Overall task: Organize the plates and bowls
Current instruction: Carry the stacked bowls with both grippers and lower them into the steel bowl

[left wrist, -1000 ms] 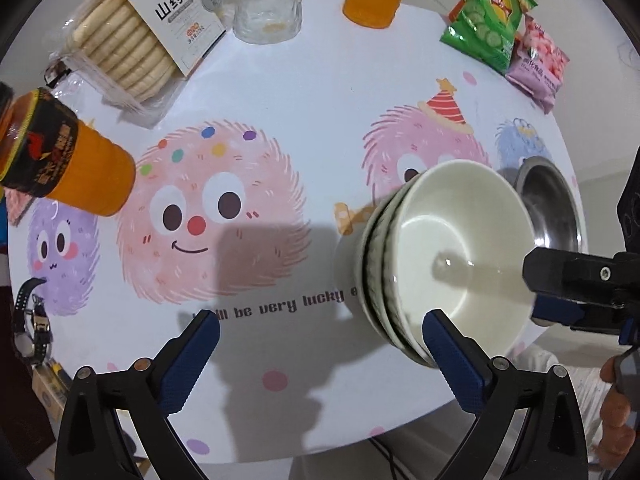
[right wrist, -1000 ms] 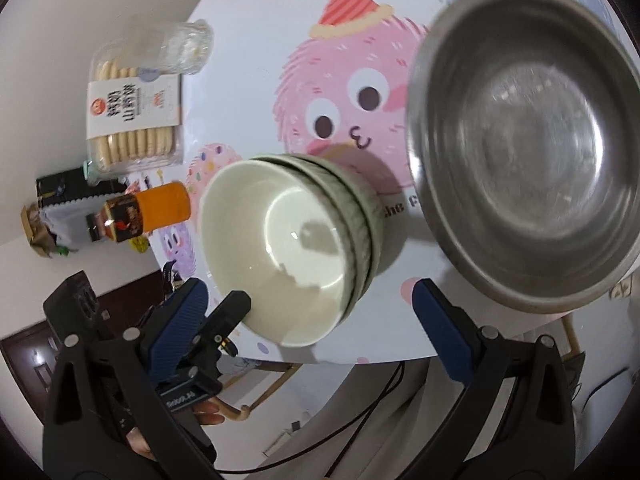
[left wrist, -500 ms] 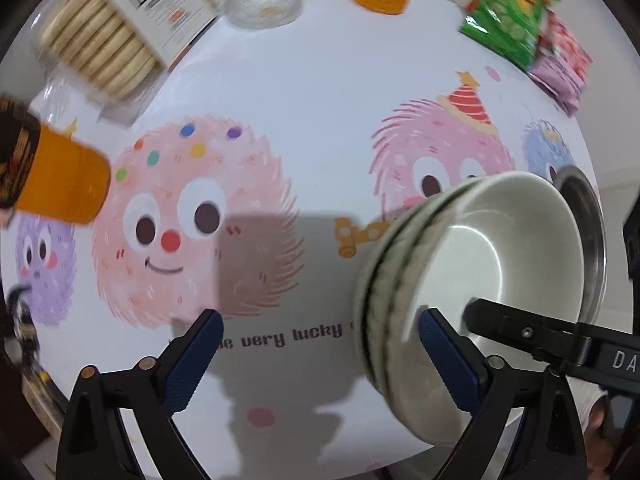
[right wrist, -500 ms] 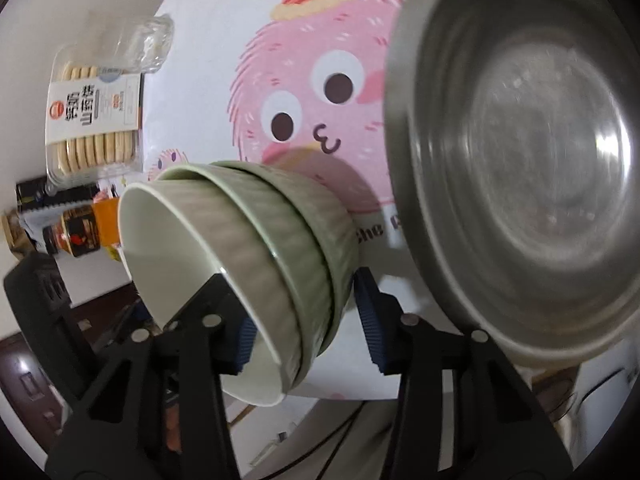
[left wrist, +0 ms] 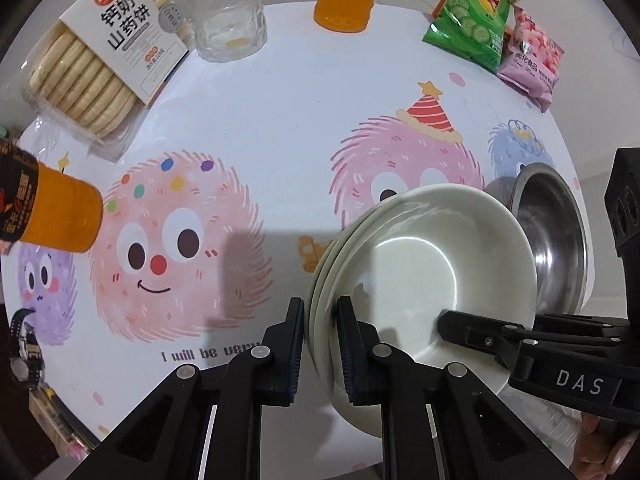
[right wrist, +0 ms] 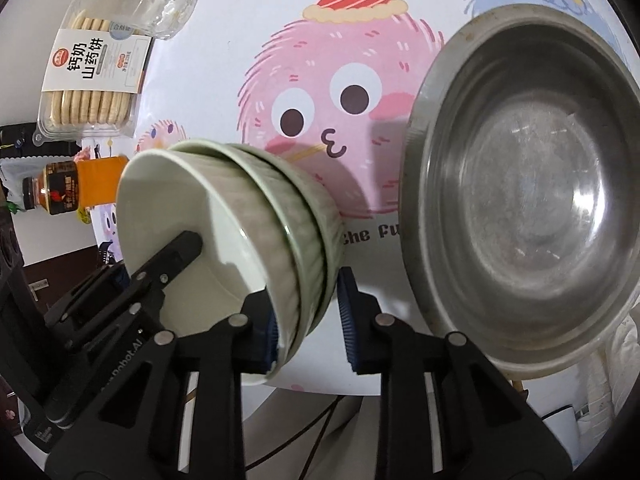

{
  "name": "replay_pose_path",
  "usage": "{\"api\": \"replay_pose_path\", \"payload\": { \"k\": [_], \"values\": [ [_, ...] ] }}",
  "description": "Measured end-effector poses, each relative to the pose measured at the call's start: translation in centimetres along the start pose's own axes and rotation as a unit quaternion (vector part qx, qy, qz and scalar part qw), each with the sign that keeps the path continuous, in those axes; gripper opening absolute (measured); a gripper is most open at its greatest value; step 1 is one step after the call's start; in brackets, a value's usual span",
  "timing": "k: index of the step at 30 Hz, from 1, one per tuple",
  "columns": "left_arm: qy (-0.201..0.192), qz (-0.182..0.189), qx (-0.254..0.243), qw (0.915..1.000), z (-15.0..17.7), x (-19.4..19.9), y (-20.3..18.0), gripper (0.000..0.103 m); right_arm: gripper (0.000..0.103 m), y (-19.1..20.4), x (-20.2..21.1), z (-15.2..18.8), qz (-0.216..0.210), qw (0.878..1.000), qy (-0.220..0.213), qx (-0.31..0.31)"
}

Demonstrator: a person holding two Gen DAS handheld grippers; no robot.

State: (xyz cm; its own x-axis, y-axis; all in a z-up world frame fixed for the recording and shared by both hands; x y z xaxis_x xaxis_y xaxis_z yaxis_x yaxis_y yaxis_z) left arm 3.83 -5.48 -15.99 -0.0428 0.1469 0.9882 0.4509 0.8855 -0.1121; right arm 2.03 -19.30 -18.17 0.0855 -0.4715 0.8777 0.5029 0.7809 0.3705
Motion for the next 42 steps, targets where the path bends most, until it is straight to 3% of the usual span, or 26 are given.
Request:
{"api": "replay_pose_path", "payload": {
  "k": [8,15,19,25,32,42],
  "values": [
    [-0.013,-0.001,0.006,0.9999,0.3,2.3,0.6,0.015,0.029,1.6,0.8,0.1,-0.005,1.0,0.001,0.013],
    [-0.037,-0.007,-0.018,0.9991,-1.2,6.1,-0.2,0.016,0.029,3.3,4.4,0.3,-0.023,0.999,-0.021,0.018],
    [-0.053,-0.008,-0.054,0.9971,-2.8,8.4,-2.7,0.016,0.029,2.7,7.7,0.5,-0.036,0.998,-0.047,0.001],
    [-0.074,0.016,-0.133,0.9882,-5.1,10.1,-9.4,0.016,0.029,-1.1,13.7,1.5,-0.029,0.994,-0.103,-0.037],
    [-0.06,0.044,-0.162,0.9839,-5.8,7.2,-15.3,0.016,0.028,-7.1,16.8,1.7,-0.013,0.987,-0.133,-0.085],
    [0.0,0.021,-0.129,0.9914,-5.0,-1.0,-17.7,0.016,0.027,-13.8,11.7,-1.2,0.006,0.993,-0.077,-0.09]
  ]
}}
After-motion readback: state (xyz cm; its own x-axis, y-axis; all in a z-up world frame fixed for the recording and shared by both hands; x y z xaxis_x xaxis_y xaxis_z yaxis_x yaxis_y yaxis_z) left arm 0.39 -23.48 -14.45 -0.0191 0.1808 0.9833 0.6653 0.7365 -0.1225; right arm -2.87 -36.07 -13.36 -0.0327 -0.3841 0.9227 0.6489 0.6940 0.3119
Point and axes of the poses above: each gripper's, at about its wrist camera, not at the fingertips, and x roughly against the way its jaws point, y to its left, z to its underside, the point moved 3 cm from there along -x, roughly the way its jaws point, and after that the axes turned 12 degrees about -x, right-handed, at the moved point
